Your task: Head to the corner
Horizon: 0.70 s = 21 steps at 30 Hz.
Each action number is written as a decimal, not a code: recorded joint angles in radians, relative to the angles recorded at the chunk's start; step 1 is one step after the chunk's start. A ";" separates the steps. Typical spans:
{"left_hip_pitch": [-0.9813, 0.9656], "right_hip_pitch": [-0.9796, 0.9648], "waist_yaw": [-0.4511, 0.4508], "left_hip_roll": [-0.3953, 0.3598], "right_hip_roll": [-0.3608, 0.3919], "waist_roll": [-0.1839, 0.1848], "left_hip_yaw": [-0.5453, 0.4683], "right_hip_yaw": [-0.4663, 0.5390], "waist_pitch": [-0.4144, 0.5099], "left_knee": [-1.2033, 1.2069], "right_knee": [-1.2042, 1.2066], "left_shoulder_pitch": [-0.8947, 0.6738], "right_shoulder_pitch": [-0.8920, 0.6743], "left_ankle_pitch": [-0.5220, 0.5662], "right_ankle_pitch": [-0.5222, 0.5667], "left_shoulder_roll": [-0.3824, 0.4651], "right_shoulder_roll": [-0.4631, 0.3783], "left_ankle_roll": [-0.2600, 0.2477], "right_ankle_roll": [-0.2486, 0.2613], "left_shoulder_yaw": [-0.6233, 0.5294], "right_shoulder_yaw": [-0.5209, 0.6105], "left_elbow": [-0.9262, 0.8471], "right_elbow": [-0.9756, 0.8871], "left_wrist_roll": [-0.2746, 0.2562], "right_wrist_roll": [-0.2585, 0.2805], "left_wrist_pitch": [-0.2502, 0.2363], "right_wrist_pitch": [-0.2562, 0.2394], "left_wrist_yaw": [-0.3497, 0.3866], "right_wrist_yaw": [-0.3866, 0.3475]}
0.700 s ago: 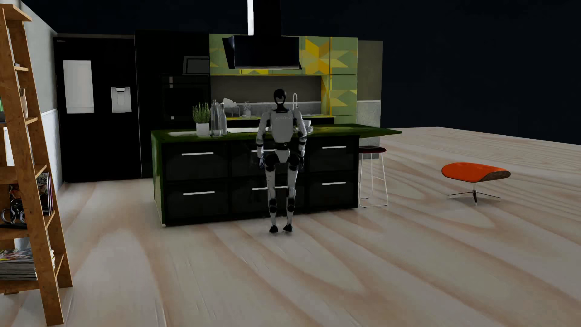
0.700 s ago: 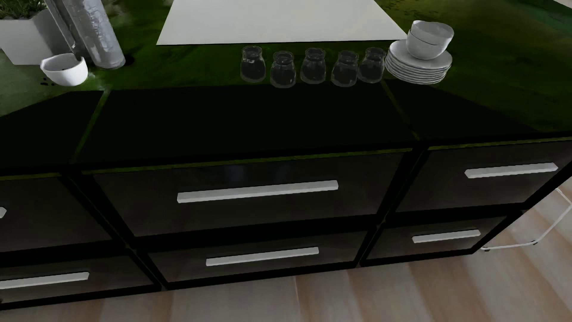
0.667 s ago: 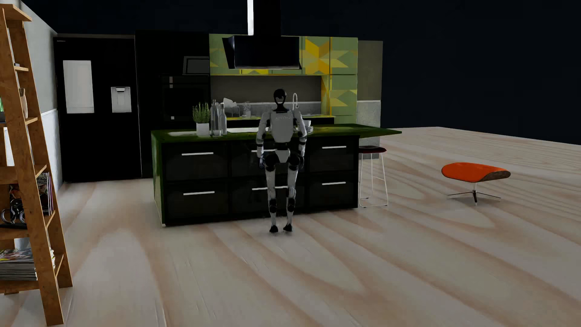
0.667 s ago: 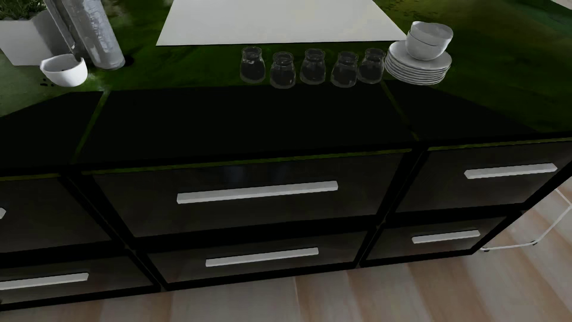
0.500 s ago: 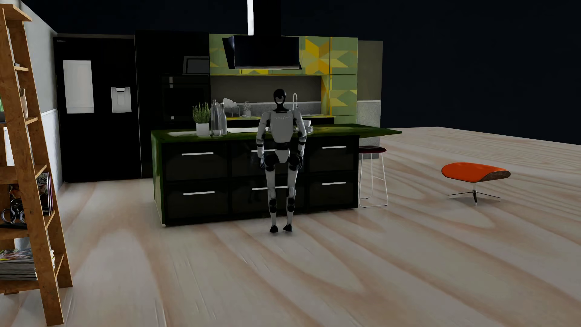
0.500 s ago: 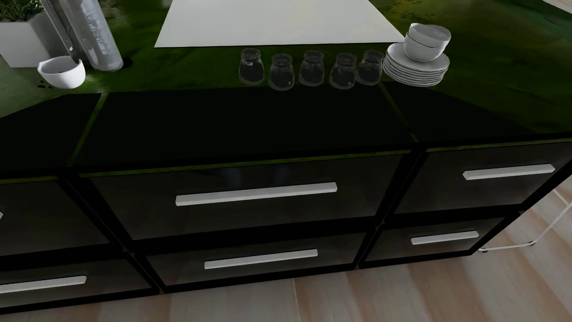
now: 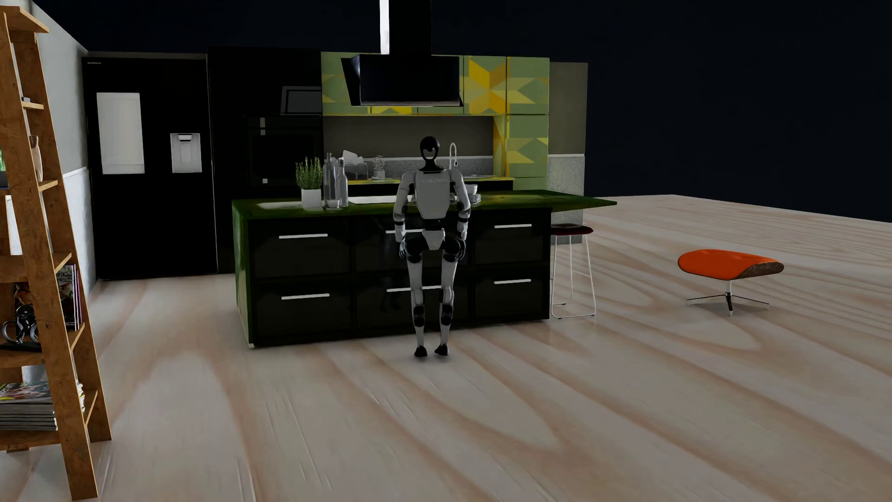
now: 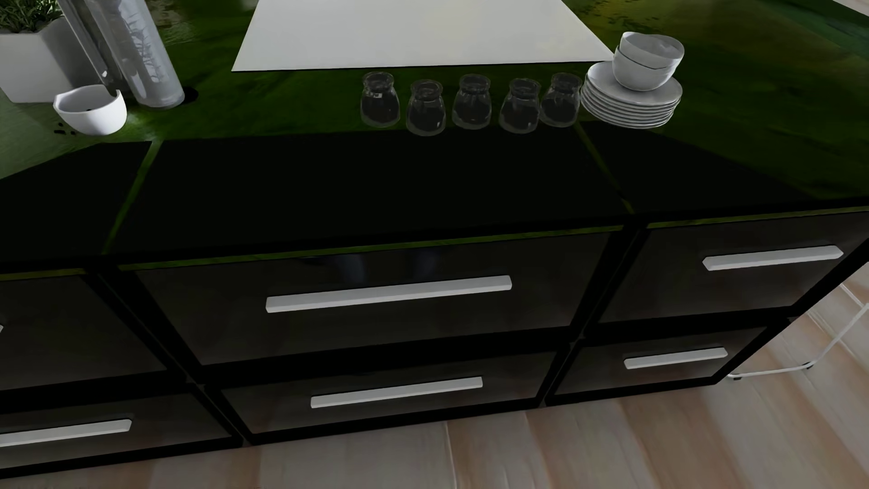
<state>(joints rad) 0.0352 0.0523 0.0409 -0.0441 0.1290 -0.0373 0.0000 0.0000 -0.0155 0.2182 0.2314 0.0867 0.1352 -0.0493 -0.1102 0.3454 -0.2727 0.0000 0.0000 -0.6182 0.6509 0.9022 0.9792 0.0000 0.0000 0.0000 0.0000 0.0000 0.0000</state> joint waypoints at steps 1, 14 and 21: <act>0.015 0.020 -0.004 0.003 0.002 0.000 0.000 0.000 0.007 -0.002 -0.012 0.003 0.003 -0.001 0.001 -0.001 0.003 0.000 0.000 0.000 -0.010 -0.001 0.007 0.000 0.000 0.000 0.000 0.000 0.000; 0.002 0.005 -0.012 0.006 0.005 0.008 0.000 0.000 -0.011 0.003 0.004 0.012 -0.003 -0.007 -0.002 -0.012 0.003 0.000 0.000 0.013 -0.027 -0.004 0.022 0.000 0.000 0.000 0.000 0.000 0.000; 0.007 0.010 -0.028 0.009 0.008 0.022 0.000 0.000 -0.012 0.001 -0.003 0.001 -0.022 -0.007 0.005 -0.016 -0.010 0.000 0.000 -0.019 -0.007 0.010 0.041 0.000 0.000 0.000 0.000 0.000 0.000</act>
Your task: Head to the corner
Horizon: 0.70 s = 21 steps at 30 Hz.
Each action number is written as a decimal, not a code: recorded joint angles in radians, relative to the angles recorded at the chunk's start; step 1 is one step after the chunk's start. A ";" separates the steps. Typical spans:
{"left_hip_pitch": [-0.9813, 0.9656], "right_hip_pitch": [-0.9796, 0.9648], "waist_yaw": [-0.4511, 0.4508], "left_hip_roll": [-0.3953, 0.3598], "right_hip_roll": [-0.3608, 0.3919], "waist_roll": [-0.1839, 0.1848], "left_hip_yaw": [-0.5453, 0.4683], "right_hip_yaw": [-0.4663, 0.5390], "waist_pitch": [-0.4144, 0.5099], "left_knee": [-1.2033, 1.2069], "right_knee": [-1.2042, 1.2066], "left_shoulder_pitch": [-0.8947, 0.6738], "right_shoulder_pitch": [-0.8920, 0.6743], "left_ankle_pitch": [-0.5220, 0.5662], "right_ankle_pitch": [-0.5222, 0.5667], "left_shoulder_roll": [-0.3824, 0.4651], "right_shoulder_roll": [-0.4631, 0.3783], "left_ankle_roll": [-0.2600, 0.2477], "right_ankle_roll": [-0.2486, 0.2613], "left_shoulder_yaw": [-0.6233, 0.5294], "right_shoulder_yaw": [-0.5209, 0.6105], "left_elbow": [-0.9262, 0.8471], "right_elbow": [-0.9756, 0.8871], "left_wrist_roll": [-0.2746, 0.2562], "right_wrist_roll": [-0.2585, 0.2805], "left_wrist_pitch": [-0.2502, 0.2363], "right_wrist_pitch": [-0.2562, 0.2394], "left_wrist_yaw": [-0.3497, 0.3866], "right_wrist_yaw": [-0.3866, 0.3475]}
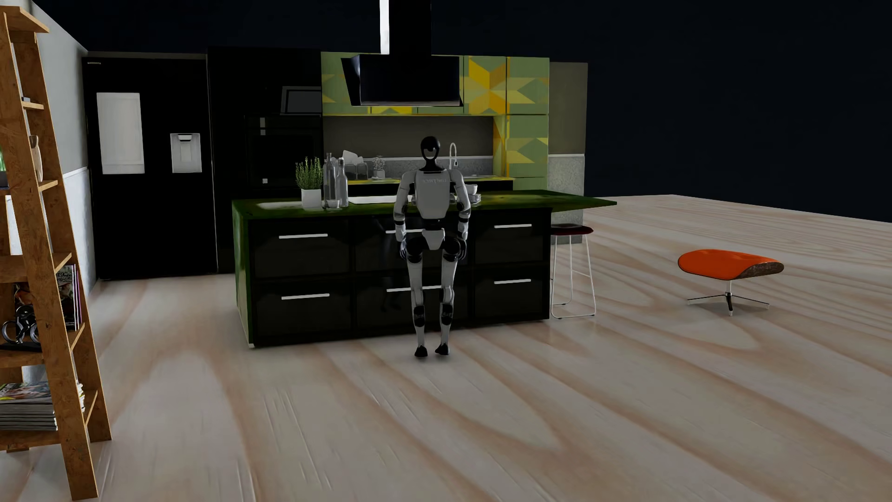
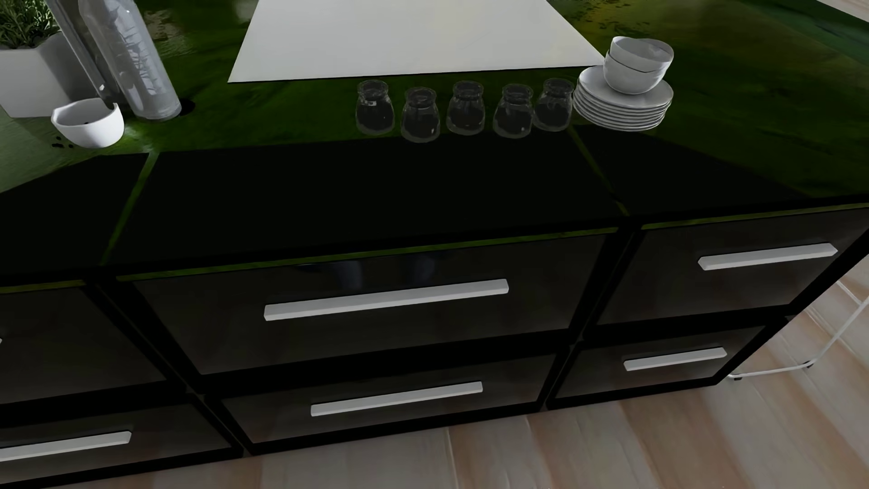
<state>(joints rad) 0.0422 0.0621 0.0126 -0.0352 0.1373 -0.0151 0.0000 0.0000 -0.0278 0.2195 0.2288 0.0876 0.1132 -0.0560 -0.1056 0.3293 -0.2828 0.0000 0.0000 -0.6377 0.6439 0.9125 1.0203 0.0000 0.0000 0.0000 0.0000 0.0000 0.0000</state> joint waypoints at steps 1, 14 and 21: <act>-0.004 -0.006 0.002 -0.002 -0.002 0.001 0.000 0.000 -0.004 0.001 0.005 -0.007 0.001 0.001 -0.001 0.001 -0.004 0.000 0.000 -0.021 0.013 0.003 -0.005 0.000 0.000 0.000 0.000 0.000 0.000; 0.017 0.019 -0.046 -0.008 0.003 0.014 0.000 0.000 0.018 -0.008 -0.026 -0.018 -0.026 0.001 0.030 -0.002 -0.013 0.000 0.000 -0.036 0.030 -0.002 0.022 0.000 0.000 0.000 0.000 0.000 0.000; 0.002 0.001 -0.077 -0.009 0.005 0.020 0.000 0.000 0.016 -0.007 -0.019 -0.021 -0.040 0.003 0.029 0.006 -0.015 0.000 0.000 -0.050 0.034 -0.001 0.019 0.000 0.000 0.000 0.000 0.000 0.000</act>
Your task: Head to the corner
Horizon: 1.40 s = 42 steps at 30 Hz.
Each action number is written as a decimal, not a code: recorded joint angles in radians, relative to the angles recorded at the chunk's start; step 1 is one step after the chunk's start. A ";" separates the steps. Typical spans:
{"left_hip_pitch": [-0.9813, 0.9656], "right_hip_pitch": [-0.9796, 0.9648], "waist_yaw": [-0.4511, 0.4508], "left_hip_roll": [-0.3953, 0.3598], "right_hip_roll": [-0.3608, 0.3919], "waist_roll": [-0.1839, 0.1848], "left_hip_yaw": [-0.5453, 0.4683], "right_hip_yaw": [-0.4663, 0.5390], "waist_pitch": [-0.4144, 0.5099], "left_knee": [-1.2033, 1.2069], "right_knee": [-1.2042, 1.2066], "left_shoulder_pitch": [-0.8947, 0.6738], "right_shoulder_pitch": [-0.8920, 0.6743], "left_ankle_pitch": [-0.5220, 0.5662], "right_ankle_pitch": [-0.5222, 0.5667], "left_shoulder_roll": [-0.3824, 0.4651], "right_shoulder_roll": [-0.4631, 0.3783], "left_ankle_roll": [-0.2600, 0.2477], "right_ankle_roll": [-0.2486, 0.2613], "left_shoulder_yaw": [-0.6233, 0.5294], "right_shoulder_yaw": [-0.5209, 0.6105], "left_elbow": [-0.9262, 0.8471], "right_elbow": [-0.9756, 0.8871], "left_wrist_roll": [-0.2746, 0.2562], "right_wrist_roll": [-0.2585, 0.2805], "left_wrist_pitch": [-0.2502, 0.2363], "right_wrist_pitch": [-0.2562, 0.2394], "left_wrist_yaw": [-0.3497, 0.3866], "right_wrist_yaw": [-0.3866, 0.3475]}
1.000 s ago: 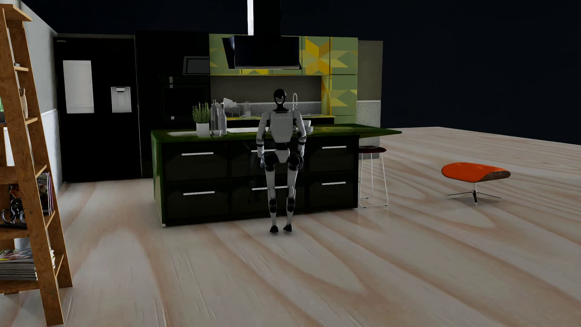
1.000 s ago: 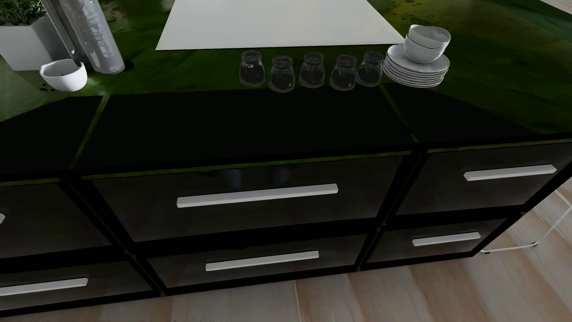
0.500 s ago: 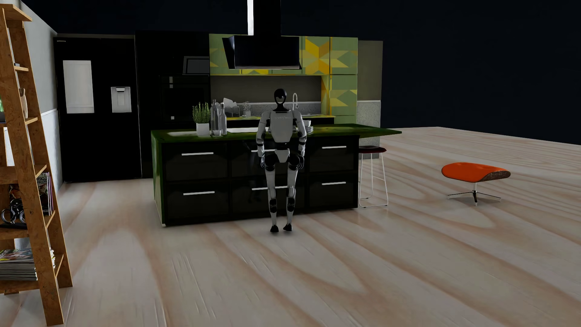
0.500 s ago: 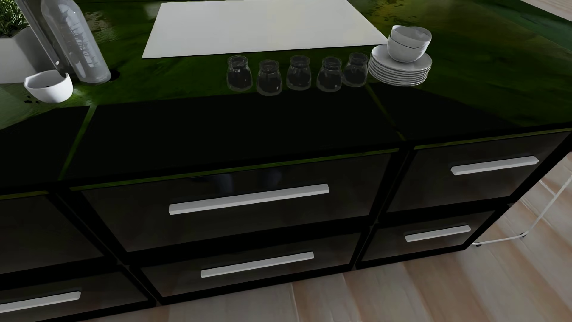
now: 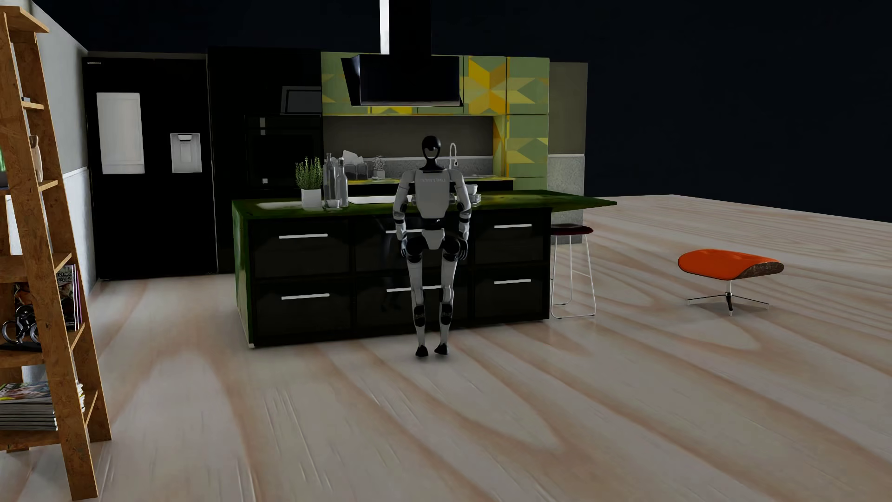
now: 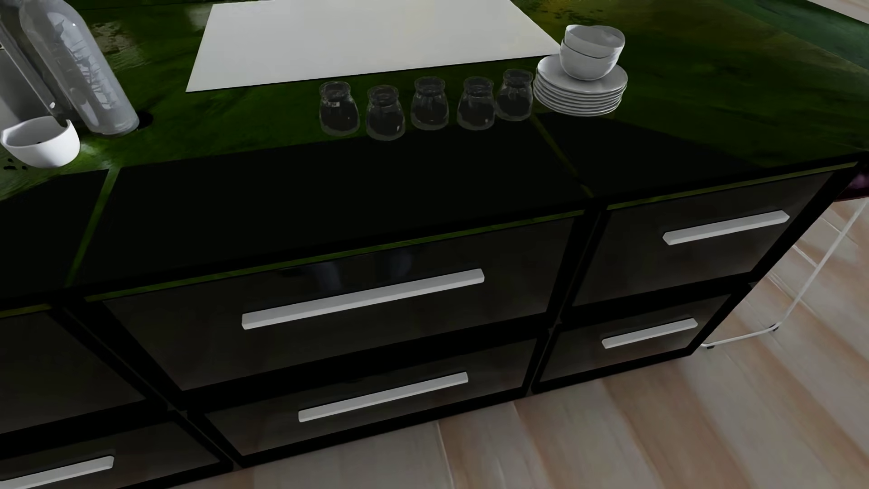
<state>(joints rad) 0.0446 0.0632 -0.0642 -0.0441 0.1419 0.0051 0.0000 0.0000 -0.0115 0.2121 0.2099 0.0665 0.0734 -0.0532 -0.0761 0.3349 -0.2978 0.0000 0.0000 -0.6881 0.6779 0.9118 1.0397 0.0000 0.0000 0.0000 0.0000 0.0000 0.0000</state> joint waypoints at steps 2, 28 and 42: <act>-0.006 -0.004 -0.006 0.002 0.001 0.001 0.000 0.000 0.002 0.005 0.005 -0.008 -0.001 0.001 -0.002 -0.001 0.000 0.000 0.000 -0.002 -0.009 0.004 0.009 0.000 0.000 0.000 0.000 0.000 0.000; 0.012 0.004 0.003 0.008 0.004 -0.001 0.000 0.000 0.001 -0.003 0.011 0.000 0.013 -0.003 -0.012 -0.001 0.003 0.000 0.000 0.009 -0.041 -0.002 0.007 0.000 0.000 0.000 0.000 0.000 0.000; 0.014 0.009 0.007 0.010 -0.002 -0.003 0.000 0.000 -0.014 0.000 0.010 0.022 0.028 0.000 -0.020 -0.015 0.012 0.000 0.000 0.052 -0.064 -0.015 -0.011 0.000 0.000 0.000 0.000 0.000 0.000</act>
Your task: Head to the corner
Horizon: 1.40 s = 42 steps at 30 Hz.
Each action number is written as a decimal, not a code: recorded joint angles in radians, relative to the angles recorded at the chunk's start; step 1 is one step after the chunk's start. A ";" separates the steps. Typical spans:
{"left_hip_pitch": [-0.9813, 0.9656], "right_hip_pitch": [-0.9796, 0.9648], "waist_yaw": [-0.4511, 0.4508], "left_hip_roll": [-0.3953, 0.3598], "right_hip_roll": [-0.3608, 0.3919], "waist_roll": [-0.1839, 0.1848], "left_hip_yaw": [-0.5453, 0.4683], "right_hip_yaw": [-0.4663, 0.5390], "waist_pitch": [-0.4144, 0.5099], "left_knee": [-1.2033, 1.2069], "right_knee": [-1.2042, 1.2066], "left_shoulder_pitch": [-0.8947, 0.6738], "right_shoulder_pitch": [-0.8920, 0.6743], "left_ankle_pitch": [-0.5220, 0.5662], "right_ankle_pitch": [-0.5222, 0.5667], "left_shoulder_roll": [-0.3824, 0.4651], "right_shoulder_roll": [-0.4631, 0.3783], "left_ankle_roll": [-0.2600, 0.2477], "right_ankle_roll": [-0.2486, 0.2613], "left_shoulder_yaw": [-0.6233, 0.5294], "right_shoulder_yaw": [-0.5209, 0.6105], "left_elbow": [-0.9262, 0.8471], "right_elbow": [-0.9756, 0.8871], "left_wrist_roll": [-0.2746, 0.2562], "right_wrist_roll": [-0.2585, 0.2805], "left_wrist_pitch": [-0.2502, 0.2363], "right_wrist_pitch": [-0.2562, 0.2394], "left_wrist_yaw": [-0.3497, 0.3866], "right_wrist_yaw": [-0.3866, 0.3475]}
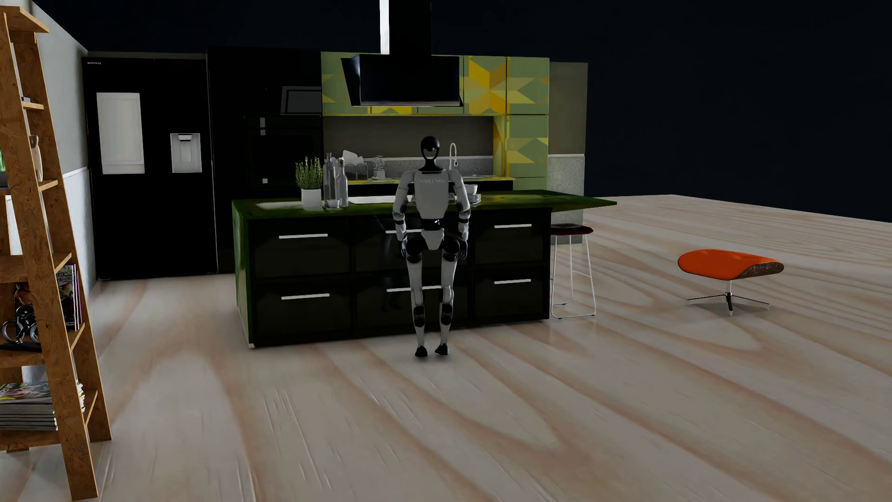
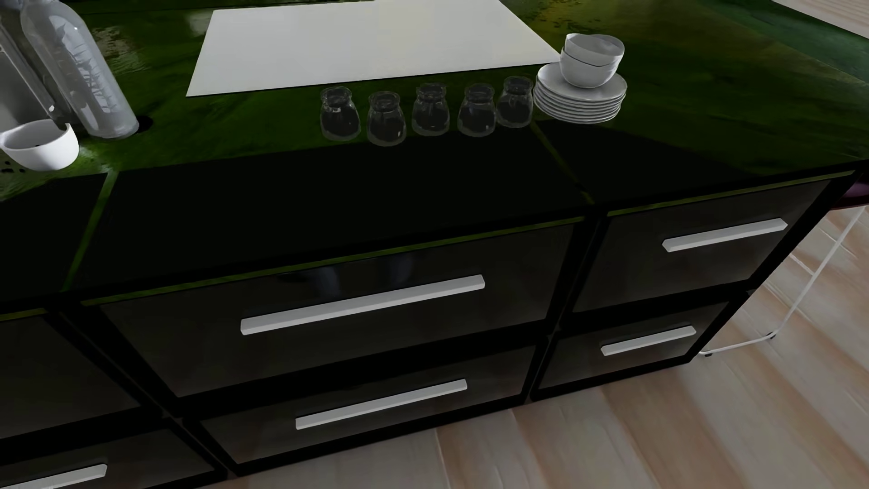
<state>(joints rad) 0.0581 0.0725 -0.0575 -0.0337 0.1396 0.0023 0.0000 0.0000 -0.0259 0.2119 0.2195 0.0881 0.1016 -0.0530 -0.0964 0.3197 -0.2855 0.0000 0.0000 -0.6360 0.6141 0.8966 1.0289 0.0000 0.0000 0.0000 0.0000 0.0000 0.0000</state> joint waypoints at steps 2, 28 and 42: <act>-0.015 -0.019 0.010 -0.007 -0.006 -0.004 0.000 0.000 -0.011 -0.001 0.007 0.003 0.003 0.001 -0.004 -0.003 0.007 0.000 0.000 0.009 -0.017 0.000 -0.004 0.000 0.000 0.000 0.000 0.000 0.000; -0.013 -0.009 0.094 -0.001 -0.006 -0.041 0.000 0.000 -0.007 -0.005 -0.011 -0.009 0.000 -0.005 -0.006 0.008 0.015 0.000 0.000 0.011 0.087 0.010 -0.027 0.000 0.000 0.000 0.000 0.000 0.000; -0.021 -0.025 0.144 0.005 -0.001 -0.036 0.000 0.000 -0.007 -0.003 0.006 -0.016 0.023 0.003 -0.020 0.023 0.006 0.000 0.000 -0.002 0.111 0.007 -0.055 0.000 0.000 0.000 0.000 0.000 0.000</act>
<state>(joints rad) 0.0371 0.0475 0.0863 -0.0282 0.1384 -0.0340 0.0000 0.0000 -0.0326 0.2090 0.2254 0.0723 0.1245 -0.0502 -0.1165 0.3430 -0.2798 0.0000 0.0000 -0.6382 0.7250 0.9037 0.9734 0.0000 0.0000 0.0000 0.0000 0.0000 0.0000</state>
